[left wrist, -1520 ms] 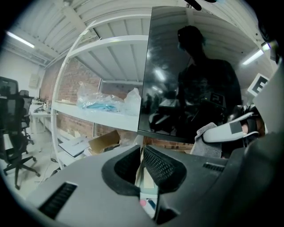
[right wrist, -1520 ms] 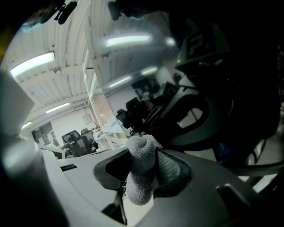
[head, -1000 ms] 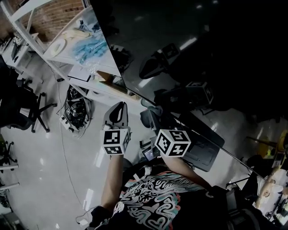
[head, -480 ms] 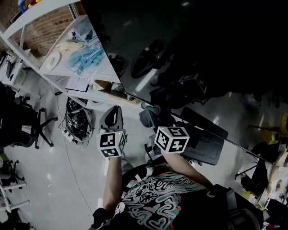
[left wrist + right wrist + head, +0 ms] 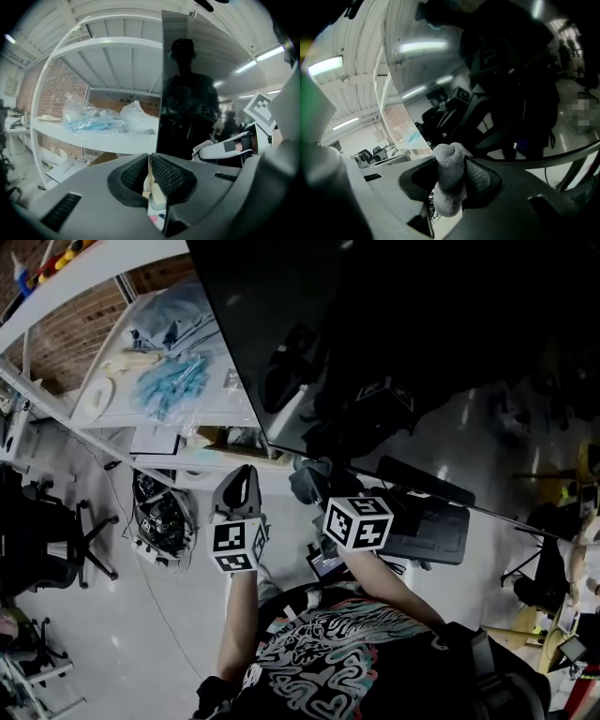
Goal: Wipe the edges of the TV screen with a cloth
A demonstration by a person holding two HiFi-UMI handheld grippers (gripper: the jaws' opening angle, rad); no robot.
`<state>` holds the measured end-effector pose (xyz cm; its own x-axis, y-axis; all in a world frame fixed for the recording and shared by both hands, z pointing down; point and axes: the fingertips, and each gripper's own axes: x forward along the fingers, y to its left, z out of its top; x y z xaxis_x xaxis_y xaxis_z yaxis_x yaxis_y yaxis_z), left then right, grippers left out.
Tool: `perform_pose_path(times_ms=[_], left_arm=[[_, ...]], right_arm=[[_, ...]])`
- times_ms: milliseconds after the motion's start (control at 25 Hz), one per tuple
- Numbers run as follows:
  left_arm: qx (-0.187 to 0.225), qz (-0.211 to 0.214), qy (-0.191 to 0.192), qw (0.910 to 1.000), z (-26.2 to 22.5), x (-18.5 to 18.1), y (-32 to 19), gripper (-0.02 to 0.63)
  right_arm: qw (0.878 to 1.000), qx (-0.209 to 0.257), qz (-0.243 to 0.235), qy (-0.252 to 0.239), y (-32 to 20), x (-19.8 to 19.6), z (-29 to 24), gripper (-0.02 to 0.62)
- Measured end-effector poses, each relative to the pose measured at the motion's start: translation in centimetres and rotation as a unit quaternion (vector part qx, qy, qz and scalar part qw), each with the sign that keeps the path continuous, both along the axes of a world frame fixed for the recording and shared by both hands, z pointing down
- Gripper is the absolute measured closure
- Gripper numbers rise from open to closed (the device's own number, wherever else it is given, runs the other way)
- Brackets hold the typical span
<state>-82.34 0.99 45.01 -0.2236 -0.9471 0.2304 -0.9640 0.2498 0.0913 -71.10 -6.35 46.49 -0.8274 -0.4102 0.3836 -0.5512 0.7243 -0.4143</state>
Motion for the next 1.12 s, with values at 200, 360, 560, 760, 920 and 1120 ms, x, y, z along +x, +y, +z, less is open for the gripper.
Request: perform_pose_path(times_ms=[200,360,560,760,920,1120], left_arm=[[0.006,0.019,0.003,0.9998,-0.2,-1.6,0.1,0.571],[0.014,0.028,0.006,0.9995,-0.6,-3.1,0.2,0.571],[0.019,0.036,0.010,0.9991,-1.0,-4.1,0.3,0.571],[0.020,0.042,0.012,0.9988,-0.9,-5.0,0.7,0.571],[0.021,0.042,0.010,0.9989,-1.2,-6.1,1.3,0.571],[0.023,0.046,0.007,0.9987,-1.5,-7.0,2.0,0.571]], right_arm=[[1.000,-0.006,0.018,0.001,-0.1,-1.2,0.0,0.433],[1.000,-0.005,0.029,0.005,-0.3,-2.3,-0.1,0.433],[0.999,-0.006,0.033,0.008,0.0,-3.3,-0.2,0.433],[0.999,-0.005,0.037,0.008,0.2,-4.4,-0.2,0.433],[0.999,-0.003,0.038,0.008,0.5,-5.4,-0.2,0.433],[0.999,-0.002,0.044,0.006,0.8,-6.2,-0.3,0.433]])
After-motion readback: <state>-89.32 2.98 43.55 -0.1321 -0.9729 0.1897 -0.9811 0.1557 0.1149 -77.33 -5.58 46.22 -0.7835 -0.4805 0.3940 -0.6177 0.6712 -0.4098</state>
